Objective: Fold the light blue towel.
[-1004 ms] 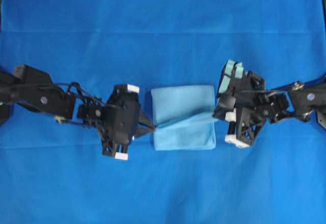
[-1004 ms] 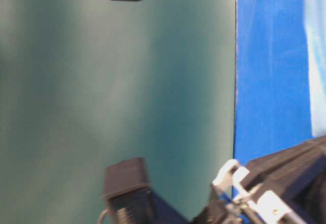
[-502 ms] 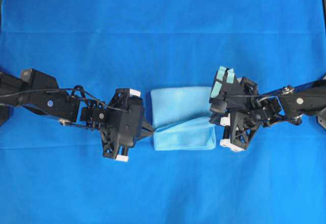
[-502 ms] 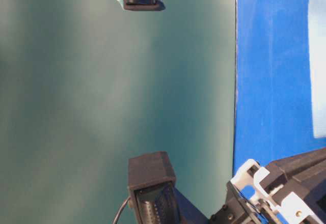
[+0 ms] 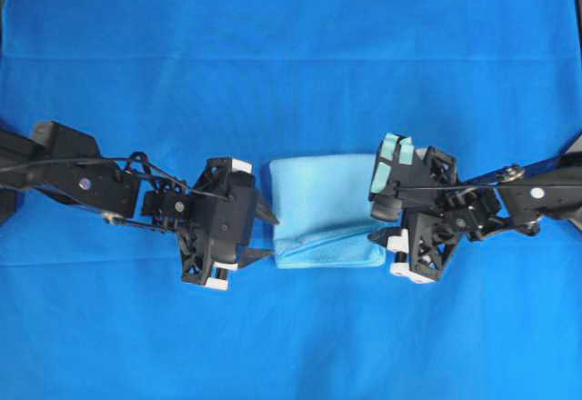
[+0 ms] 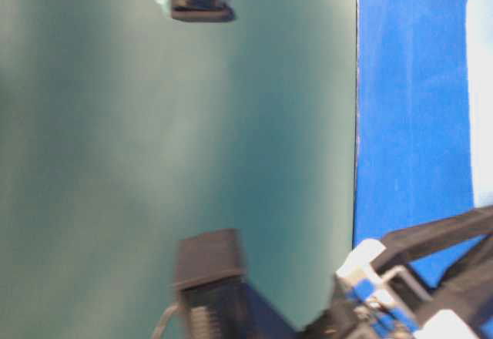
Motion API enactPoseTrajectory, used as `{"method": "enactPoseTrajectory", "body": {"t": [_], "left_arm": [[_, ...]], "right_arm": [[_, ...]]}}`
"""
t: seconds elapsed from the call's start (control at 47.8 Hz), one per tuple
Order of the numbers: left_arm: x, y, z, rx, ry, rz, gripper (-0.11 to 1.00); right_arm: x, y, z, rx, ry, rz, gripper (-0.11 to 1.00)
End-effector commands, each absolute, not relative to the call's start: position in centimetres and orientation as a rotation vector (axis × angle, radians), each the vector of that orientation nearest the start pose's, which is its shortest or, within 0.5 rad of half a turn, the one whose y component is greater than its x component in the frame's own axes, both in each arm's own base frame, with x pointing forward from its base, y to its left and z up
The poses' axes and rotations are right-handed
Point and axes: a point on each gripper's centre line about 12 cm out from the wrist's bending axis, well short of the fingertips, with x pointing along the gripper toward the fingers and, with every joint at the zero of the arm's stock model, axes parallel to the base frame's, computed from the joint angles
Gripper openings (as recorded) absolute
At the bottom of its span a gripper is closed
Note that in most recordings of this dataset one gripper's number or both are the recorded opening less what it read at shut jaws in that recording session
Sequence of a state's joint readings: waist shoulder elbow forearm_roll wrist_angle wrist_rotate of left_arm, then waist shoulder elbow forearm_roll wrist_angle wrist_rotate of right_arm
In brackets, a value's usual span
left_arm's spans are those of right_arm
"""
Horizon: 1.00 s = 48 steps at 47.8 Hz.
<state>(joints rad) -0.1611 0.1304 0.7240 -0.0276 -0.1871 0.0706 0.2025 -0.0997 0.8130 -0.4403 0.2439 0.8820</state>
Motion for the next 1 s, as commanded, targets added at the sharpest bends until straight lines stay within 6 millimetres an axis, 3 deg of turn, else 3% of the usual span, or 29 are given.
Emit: {"method": "enactPoseTrajectory", "body": {"t": [0.0, 0.251, 0.586, 0.837, 0.983], "left_arm": [[38.3, -6.3, 14.6, 0.094, 0.612, -0.169, 0.49], [35.9, -6.0, 19.3, 0.092, 0.61, -0.174, 0.48], [30.8, -5.1, 26.0, 0.087, 0.432, -0.174, 0.48], [25.1, -4.2, 28.2, 0.078, 0.305, -0.173, 0.48], [22.1, -3.5, 29.1, 0.076, 0.225, -0.163, 0.48]], "right_arm": [[32.3, 5.8, 16.8, 0.281, 0.859, -0.098, 0.54], [30.4, 6.4, 21.5, 0.271, 0.785, -0.081, 0.55], [26.4, 4.3, 25.9, 0.194, 0.67, -0.112, 0.55], [22.2, 2.5, 29.5, 0.132, 0.476, -0.101, 0.55], [19.6, 1.4, 30.6, 0.106, 0.383, -0.109, 0.55]]}}
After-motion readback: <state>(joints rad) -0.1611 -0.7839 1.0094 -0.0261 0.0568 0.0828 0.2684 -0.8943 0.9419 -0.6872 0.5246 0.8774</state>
